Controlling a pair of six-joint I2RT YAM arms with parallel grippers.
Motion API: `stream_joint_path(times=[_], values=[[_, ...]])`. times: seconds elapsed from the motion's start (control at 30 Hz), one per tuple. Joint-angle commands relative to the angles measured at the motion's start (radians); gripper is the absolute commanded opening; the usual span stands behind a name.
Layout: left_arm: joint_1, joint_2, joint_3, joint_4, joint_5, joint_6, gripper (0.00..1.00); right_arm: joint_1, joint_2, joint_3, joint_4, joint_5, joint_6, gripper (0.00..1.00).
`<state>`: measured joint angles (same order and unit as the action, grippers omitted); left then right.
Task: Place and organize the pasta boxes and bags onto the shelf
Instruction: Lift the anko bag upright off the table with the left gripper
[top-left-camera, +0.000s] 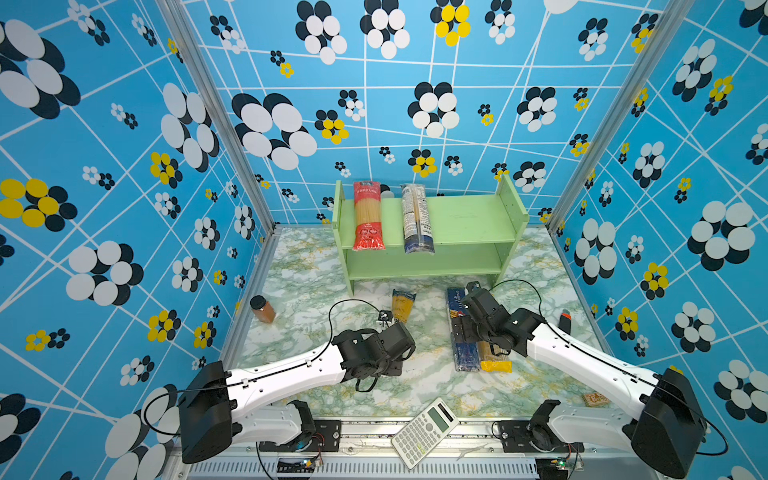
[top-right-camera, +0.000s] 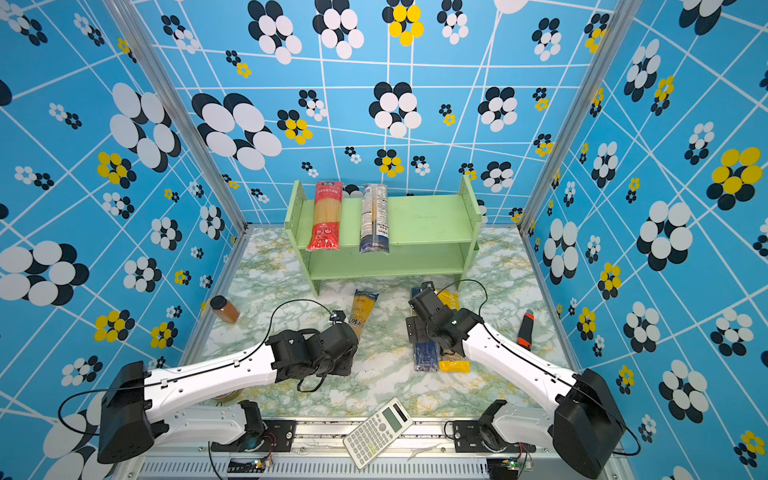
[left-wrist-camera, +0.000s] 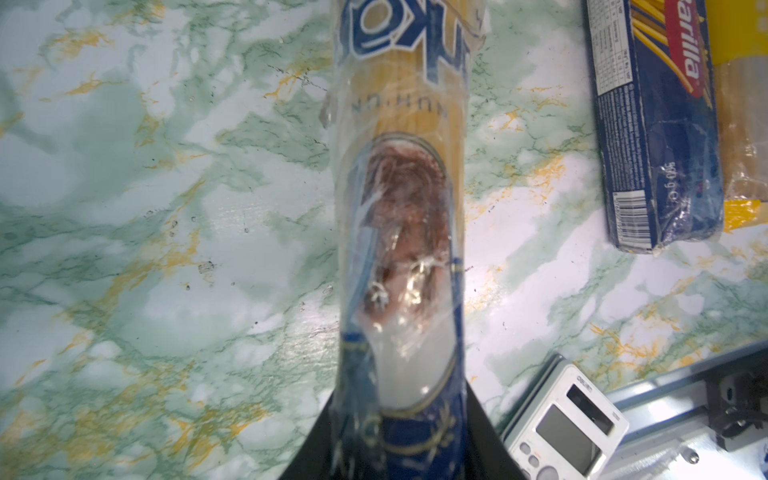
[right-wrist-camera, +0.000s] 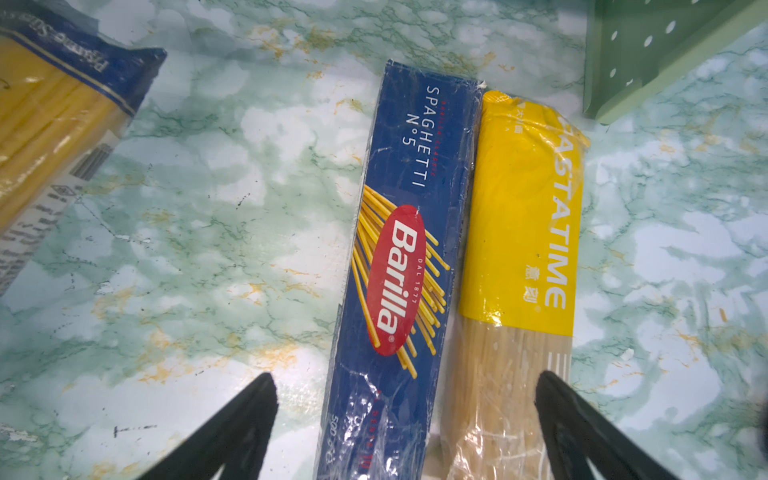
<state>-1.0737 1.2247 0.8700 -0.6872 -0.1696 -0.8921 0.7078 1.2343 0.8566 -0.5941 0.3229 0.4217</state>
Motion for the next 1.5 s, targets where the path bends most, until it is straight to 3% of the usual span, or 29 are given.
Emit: stream_joint_path(times=[0.0, 0.8, 1.47], values=[[0.005, -0.077, 0.08, 0.047, 0.023, 0.054, 0.0, -0.014, -0.016, -0.022, -0.023, -0.009, -0.018, 0.99], [-0.012, -0.194, 0.272, 0.082, 0.216, 0.151, 0.0, -0.156, -0.133, -0.117, -0.044, -0.091, -0.03, 0.99], [-0.016, -0.221, 0.4, 0.179, 0.357, 0.213, 0.0, -0.171, -0.143, -0.149, -0.033, -0.102, -0.026, 0.99]])
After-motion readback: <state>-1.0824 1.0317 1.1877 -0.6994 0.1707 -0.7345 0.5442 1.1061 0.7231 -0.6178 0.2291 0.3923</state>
